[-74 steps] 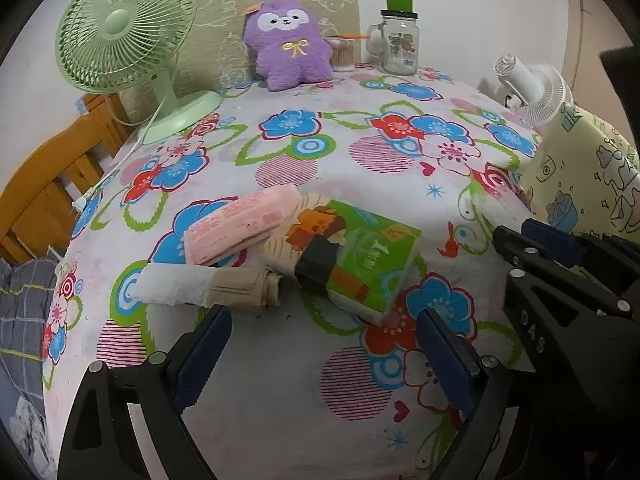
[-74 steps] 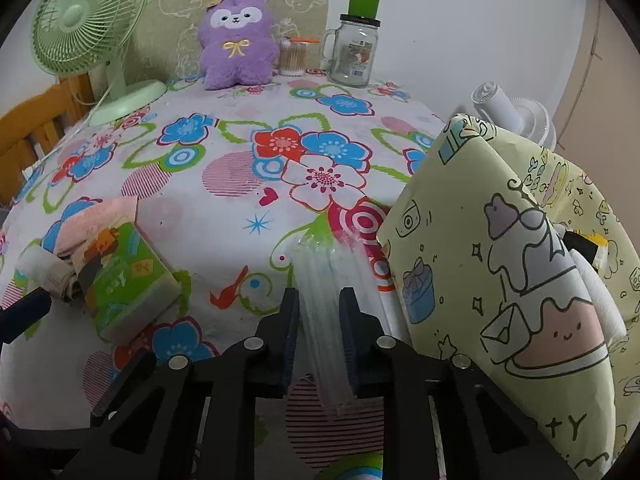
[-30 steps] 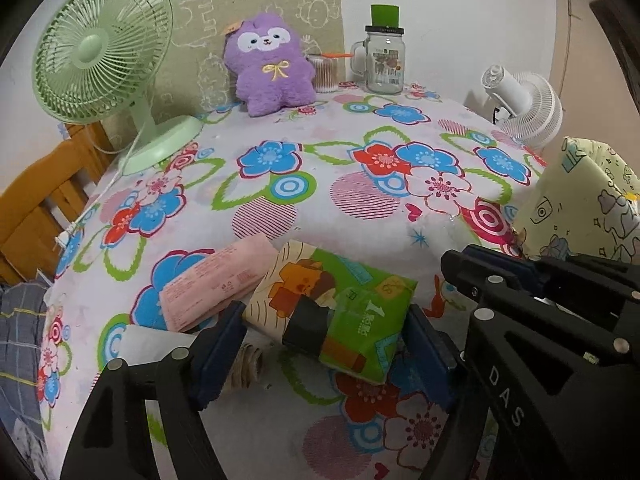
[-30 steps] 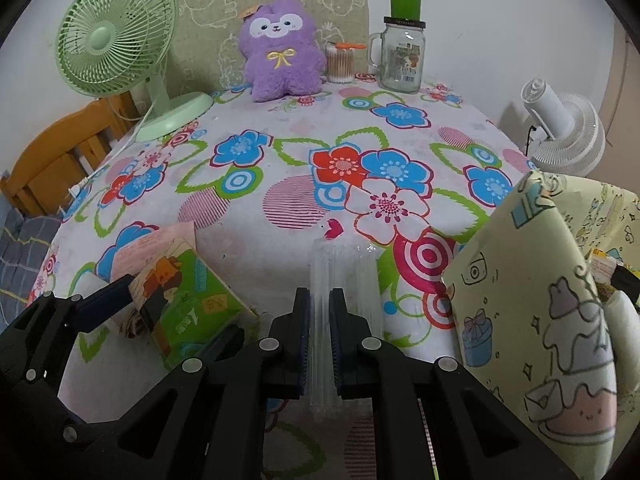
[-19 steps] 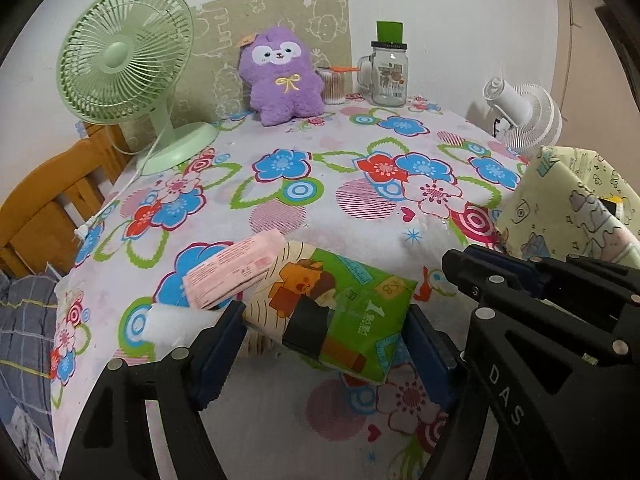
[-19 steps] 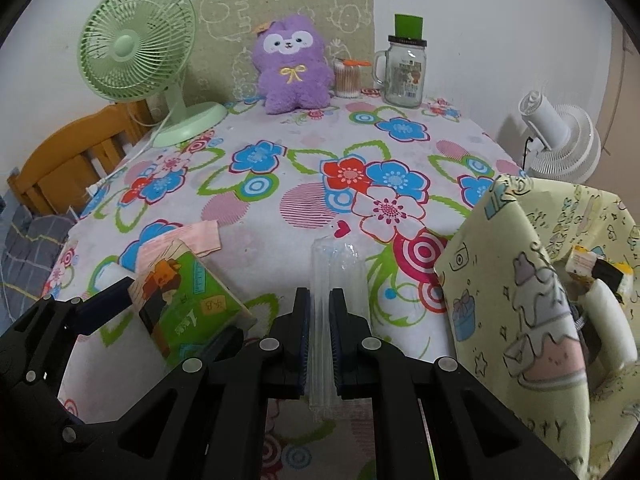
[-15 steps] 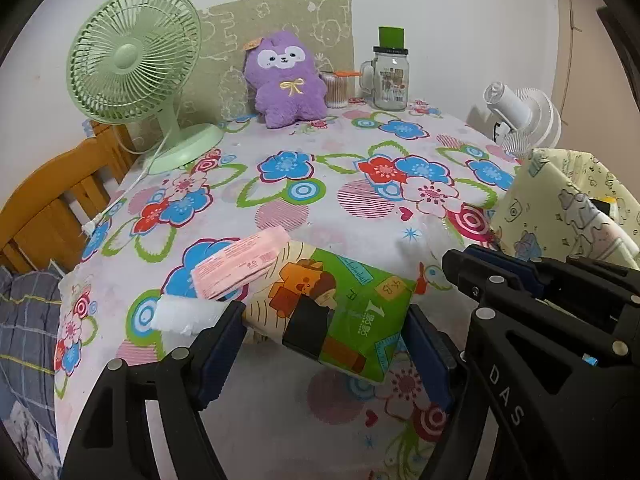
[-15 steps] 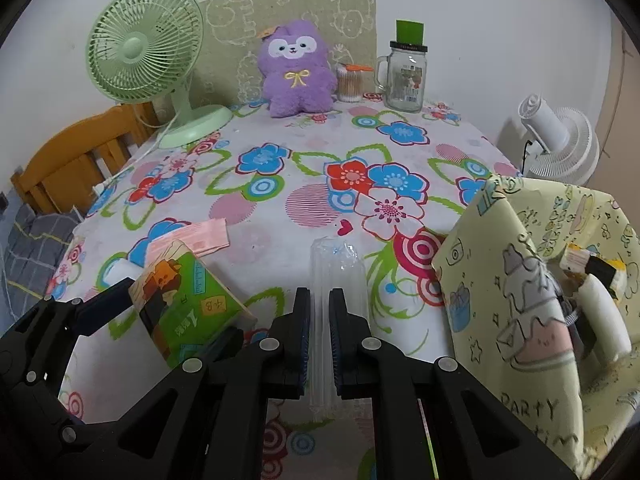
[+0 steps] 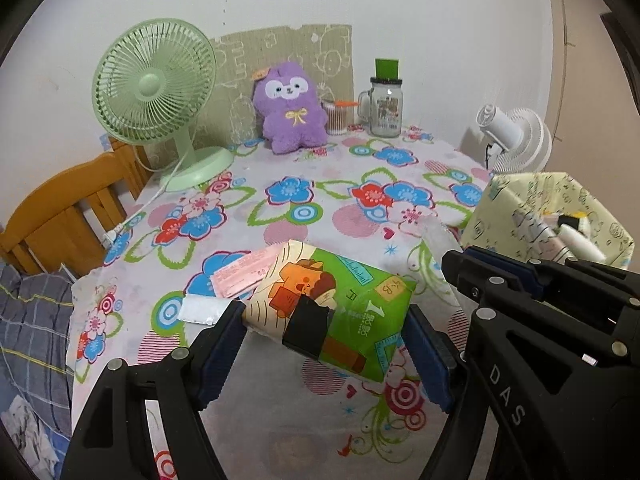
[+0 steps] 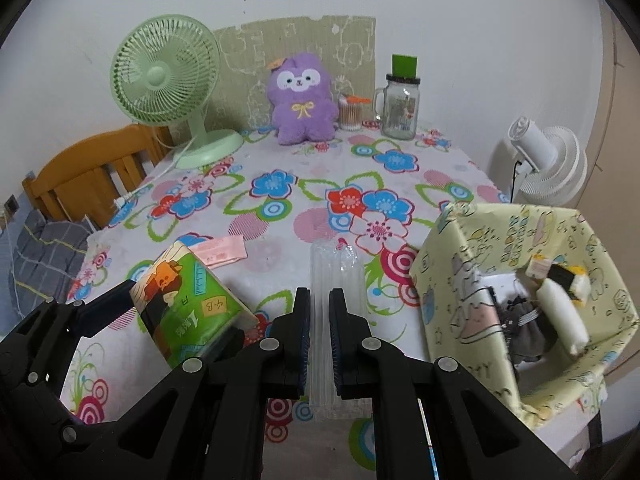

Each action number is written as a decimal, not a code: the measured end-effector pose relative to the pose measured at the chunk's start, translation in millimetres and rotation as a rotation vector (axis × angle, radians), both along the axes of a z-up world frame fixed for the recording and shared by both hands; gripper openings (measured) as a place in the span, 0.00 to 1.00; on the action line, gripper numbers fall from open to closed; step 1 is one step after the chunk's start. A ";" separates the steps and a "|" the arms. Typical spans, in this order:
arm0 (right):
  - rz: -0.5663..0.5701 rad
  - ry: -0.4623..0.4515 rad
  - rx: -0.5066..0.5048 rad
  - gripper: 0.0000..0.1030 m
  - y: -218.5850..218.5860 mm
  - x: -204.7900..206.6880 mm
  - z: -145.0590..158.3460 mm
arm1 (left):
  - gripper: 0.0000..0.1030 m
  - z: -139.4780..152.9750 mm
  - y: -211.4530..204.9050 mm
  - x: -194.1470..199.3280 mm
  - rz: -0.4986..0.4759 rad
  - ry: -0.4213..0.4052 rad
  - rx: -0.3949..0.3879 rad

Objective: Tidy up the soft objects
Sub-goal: 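Lift the clear sleeve and green tissue pack and carry both over the gift box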

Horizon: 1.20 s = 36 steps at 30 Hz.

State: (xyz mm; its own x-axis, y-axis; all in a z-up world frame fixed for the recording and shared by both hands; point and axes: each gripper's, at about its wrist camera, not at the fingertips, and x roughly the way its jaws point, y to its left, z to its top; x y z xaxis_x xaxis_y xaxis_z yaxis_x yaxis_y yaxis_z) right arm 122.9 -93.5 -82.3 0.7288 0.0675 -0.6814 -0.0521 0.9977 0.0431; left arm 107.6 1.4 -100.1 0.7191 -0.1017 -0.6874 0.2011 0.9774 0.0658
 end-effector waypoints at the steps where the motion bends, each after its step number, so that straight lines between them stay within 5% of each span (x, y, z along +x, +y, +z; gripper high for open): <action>1: 0.000 -0.005 0.000 0.12 -0.5 -1.9 3.0 | 0.77 2.2 -0.4 -1.8 0.000 -0.005 -0.002; 36: -0.037 -0.115 0.000 0.12 -61.6 -16.4 69.1 | 0.77 69.6 -49.4 -20.3 -0.061 -0.129 -0.031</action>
